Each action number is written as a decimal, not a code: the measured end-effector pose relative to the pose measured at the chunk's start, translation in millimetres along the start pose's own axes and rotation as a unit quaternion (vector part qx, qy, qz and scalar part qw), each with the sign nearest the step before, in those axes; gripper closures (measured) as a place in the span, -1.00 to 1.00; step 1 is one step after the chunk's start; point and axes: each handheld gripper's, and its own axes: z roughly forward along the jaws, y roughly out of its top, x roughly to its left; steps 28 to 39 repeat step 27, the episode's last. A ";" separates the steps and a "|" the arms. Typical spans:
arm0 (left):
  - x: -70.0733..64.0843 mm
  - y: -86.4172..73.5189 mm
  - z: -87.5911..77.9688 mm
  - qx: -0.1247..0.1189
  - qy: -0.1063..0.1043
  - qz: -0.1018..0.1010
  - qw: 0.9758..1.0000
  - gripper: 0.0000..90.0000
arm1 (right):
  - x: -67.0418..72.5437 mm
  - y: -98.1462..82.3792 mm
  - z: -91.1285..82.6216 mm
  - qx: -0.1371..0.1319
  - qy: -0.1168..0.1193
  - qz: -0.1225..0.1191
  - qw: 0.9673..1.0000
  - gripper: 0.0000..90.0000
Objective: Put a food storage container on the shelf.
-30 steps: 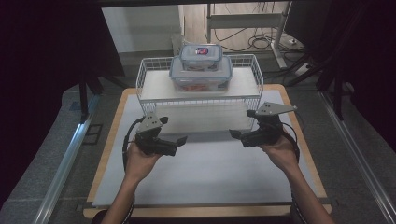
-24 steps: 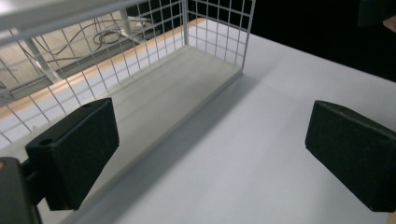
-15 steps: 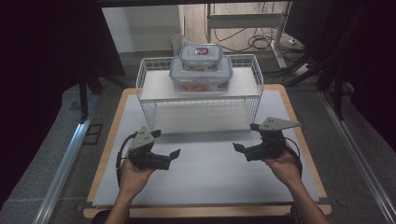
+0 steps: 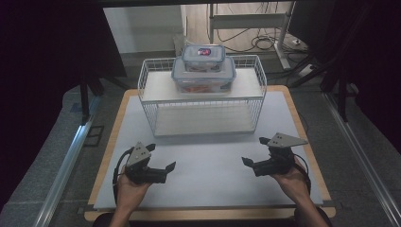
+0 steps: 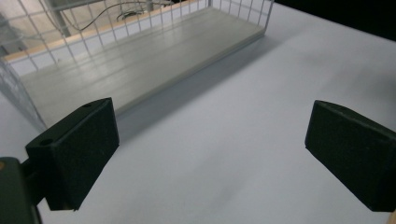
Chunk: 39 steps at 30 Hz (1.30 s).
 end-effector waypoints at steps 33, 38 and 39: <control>10.2 -46.0 0.8 0.066 0.049 -0.010 0.997 -0.97 | -10.1 -60.1 15.2 0.074 -0.022 0.003 0.997 -0.98; 10.2 -46.0 0.8 0.066 0.049 -0.010 0.997 -0.97 | -10.1 -60.1 15.2 0.074 -0.022 0.003 0.997 -0.98; 10.2 -46.0 0.8 0.066 0.049 -0.010 0.997 -0.97 | -10.1 -60.1 15.2 0.074 -0.022 0.003 0.997 -0.98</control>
